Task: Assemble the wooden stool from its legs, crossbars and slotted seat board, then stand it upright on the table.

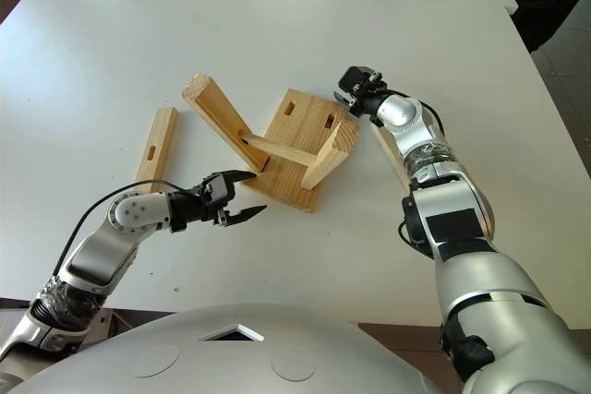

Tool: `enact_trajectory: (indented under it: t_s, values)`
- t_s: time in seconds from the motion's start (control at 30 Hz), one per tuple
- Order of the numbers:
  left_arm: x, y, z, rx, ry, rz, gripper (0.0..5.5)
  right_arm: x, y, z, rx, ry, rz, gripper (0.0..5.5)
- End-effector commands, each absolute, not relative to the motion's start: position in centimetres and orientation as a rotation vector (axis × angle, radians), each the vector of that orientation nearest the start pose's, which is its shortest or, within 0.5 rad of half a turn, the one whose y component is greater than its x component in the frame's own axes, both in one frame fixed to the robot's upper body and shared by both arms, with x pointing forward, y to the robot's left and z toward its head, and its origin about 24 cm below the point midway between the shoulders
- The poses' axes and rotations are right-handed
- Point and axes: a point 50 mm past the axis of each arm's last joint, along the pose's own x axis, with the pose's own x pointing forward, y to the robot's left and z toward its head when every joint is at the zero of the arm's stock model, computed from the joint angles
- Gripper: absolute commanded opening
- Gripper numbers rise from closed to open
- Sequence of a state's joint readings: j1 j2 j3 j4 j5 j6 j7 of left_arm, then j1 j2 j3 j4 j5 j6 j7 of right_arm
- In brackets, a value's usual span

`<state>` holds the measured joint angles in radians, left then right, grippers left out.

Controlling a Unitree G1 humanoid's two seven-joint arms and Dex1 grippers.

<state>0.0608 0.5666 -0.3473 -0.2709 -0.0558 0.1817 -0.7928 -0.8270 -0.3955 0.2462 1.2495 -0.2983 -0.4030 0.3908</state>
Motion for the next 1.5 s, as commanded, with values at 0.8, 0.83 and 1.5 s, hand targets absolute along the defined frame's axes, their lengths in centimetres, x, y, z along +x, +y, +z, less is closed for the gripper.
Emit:
enact_trajectory:
  t_s: [0.8,0.83,1.5]
  values:
    - [22.0,16.2,2.5,0.572,0.334,-1.002,3.5,36.9,-21.5,7.3,-0.958,0.12,0.492,3.31]
    - [22.1,16.3,2.5,0.578,0.333,-1.004,3.5,36.8,-21.8,7.1,-0.975,0.136,0.48,3.31]
    - [23.4,17.6,3.4,0.615,0.303,-0.921,3.5,36.0,-19.0,6.1,-1.011,0.049,0.686,3.31]
